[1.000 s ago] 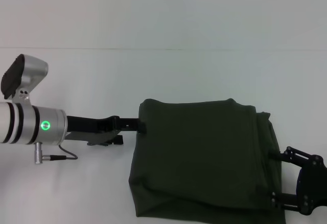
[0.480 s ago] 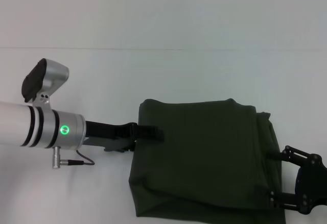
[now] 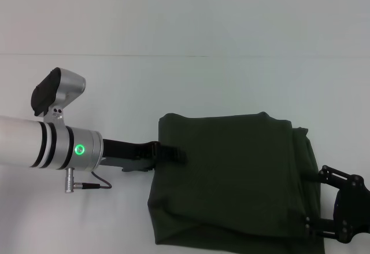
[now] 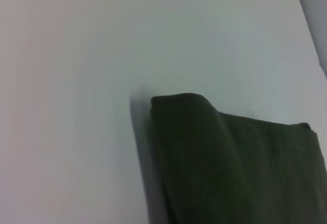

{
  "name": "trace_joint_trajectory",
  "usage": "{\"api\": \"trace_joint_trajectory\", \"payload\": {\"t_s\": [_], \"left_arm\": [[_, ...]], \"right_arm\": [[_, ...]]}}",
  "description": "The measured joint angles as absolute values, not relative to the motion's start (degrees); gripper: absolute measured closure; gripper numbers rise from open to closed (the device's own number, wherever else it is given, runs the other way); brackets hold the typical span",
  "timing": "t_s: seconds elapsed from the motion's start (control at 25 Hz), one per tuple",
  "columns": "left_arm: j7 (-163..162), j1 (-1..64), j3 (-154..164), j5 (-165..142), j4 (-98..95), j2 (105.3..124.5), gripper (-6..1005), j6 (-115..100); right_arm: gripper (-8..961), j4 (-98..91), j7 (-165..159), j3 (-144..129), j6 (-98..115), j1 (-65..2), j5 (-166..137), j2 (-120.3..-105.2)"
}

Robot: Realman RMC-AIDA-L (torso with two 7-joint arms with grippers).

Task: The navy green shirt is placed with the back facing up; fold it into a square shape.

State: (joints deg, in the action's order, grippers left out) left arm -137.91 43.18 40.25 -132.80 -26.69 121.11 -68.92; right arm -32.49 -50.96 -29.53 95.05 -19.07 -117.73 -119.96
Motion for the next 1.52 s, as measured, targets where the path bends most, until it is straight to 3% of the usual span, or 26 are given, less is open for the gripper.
{"api": "trace_joint_trajectory", "payload": {"t_s": [0.12,0.32,0.4,0.64,0.88,1.28,1.52], "left_arm": [[-137.85,43.09,40.54,-132.92,-26.8,121.19,155,-68.25],[-137.57,43.02,40.58,-132.92,-26.56,121.36,367,-67.61],[-137.25,43.02,40.59,-132.92,-26.53,121.37,583,-67.62],[-136.59,43.05,40.61,-132.78,-26.51,121.37,789,-67.63],[-135.73,42.7,40.13,-132.52,-26.94,120.71,833,-68.06],[-136.33,40.99,38.05,-133.3,-30.83,117.45,905,-68.79],[-135.93,39.25,31.68,-135.95,-32.47,116.69,890,-68.75]], "right_arm": [[70,-32.49,-50.97,-29.48,95.17,-19.1,-117.71,-119.96],[70,-32.51,-50.97,-29.3,95.54,-19.27,-117.68,-119.96],[70,-32.51,-50.97,-29.26,95.54,-19.31,-117.68,-119.96],[69,-32.52,-50.97,-29.15,95.58,-19.33,-117.68,-119.96],[69,-32.52,-50.98,-29.05,95.62,-19.53,-117.57,-120.02],[69,-32.41,-51.07,-28.98,95.63,-19.61,-115.63,-120.05],[71,-31.89,-51.02,-29.0,95.53,-19.7,-115.4,-120.05]]}}
